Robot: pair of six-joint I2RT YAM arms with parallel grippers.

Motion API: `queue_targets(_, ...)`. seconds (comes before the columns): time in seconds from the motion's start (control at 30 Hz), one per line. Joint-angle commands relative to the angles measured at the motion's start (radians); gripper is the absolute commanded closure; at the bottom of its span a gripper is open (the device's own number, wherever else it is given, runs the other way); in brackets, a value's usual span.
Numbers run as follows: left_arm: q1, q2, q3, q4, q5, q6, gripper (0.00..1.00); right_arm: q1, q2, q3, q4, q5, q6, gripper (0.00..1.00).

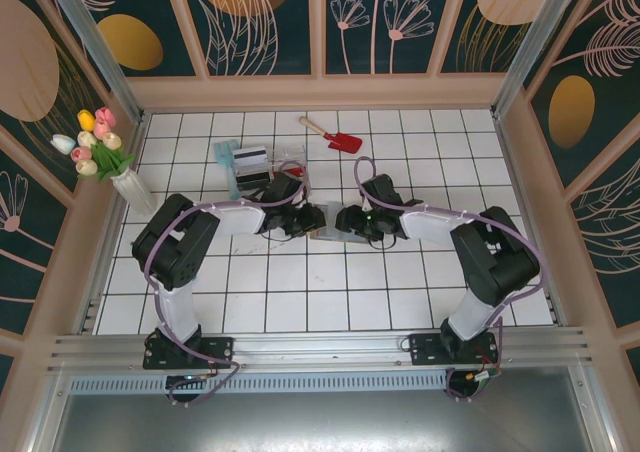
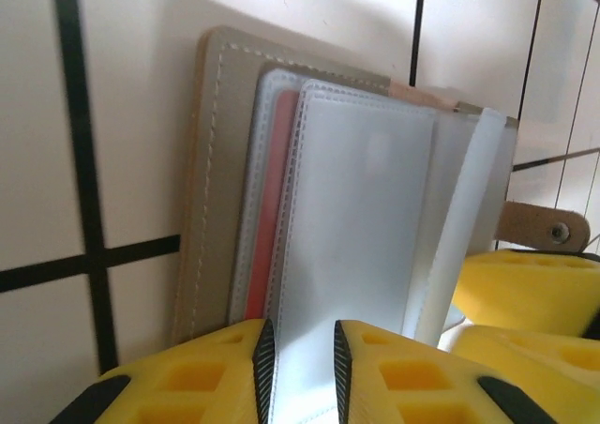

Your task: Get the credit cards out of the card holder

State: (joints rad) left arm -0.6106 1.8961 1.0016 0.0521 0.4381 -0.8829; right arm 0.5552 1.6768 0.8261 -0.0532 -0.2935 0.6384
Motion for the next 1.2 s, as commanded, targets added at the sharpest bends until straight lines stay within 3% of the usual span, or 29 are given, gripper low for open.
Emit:
queue_targets(0.0, -0.009, 0.027, 0.021, -0.022, 0.014, 0.017, 0.72, -0.003, 0.02, -0.034, -0.004, 0.004, 0.029, 0.42)
queue_targets(0.33, -0.011, 0.029, 0.02, 0.057, 0.073, -0.026, 0.71, -0.002, 0.024, -0.065, 0.026, -0.017, 0.05, 0.45)
queue_targets(0.67, -0.011, 0.037, 0.016, 0.153, 0.101, -0.093, 0.67, -0.062, -0.029, -0.132, 0.142, -0.096, 0.099, 0.5)
queue_targets(0.9, -0.012, 0.016, 0.009, 0.187, 0.12, -0.091, 0.75, -0.099, -0.123, -0.162, 0.204, -0.133, 0.122, 0.51)
queue_targets(1.17, -0.024, 0.007, 0.013, 0.24, 0.165, -0.102, 0.77, -0.126, -0.235, -0.182, 0.2, -0.092, 0.139, 0.52)
